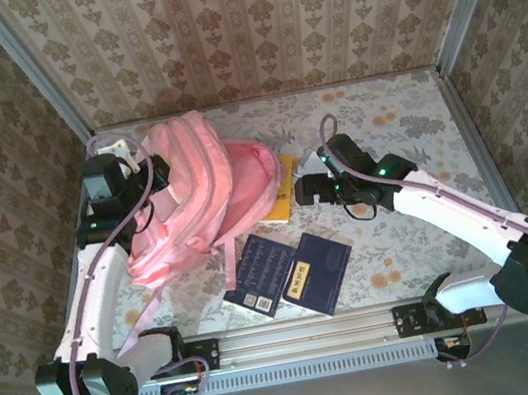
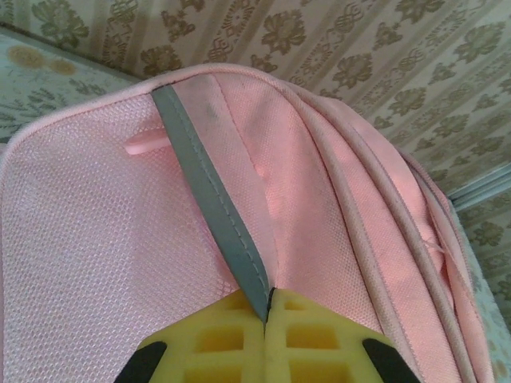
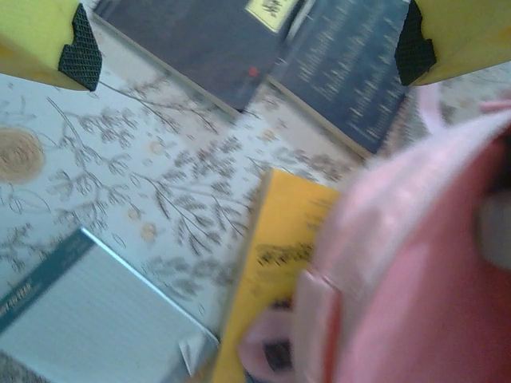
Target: Pack books, pencil case, and school supplies into a backpack
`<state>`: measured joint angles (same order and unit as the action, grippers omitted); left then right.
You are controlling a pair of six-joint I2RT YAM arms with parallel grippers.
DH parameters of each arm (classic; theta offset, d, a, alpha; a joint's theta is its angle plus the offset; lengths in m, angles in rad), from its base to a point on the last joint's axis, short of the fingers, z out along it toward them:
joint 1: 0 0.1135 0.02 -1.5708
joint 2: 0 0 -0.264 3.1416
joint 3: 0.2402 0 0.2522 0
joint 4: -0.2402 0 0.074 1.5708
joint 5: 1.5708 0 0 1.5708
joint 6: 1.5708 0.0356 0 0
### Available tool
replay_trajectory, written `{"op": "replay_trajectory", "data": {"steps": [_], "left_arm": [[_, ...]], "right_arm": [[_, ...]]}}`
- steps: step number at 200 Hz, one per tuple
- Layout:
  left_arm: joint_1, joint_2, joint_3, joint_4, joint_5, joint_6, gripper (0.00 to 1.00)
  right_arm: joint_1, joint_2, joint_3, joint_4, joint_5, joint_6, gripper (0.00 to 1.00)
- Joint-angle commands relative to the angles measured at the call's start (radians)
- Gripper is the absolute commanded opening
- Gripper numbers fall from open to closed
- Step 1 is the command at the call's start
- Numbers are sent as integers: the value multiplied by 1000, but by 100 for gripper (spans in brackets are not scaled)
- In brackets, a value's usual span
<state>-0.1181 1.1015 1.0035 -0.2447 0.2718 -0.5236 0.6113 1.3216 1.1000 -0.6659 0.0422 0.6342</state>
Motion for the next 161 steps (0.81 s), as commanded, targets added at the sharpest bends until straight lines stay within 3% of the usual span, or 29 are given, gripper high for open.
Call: {"op": "replay_trajectory", "data": {"steps": [1, 42, 99, 134, 146, 161], "left_arm": [[10, 21, 22, -23, -99, 35, 0], [56, -10, 11, -72, -238, 19, 0], [68, 55, 3, -32, -48, -27, 0], [61, 61, -15, -2, 18, -46, 0], [57, 73, -5, -14, 27, -42, 11], [53, 92, 13, -35, 32, -39, 35]], "right_arm": [[2, 28, -29, -63, 14, -62, 97], [-13, 170, 29, -99, 100, -58, 97], [-125, 443, 252, -130, 174, -30, 100], [-256, 588, 407, -99, 57, -102, 100], [-311, 656, 479, -108, -18, -126, 100], [-370, 728, 544, -110, -114, -129, 100]]}}
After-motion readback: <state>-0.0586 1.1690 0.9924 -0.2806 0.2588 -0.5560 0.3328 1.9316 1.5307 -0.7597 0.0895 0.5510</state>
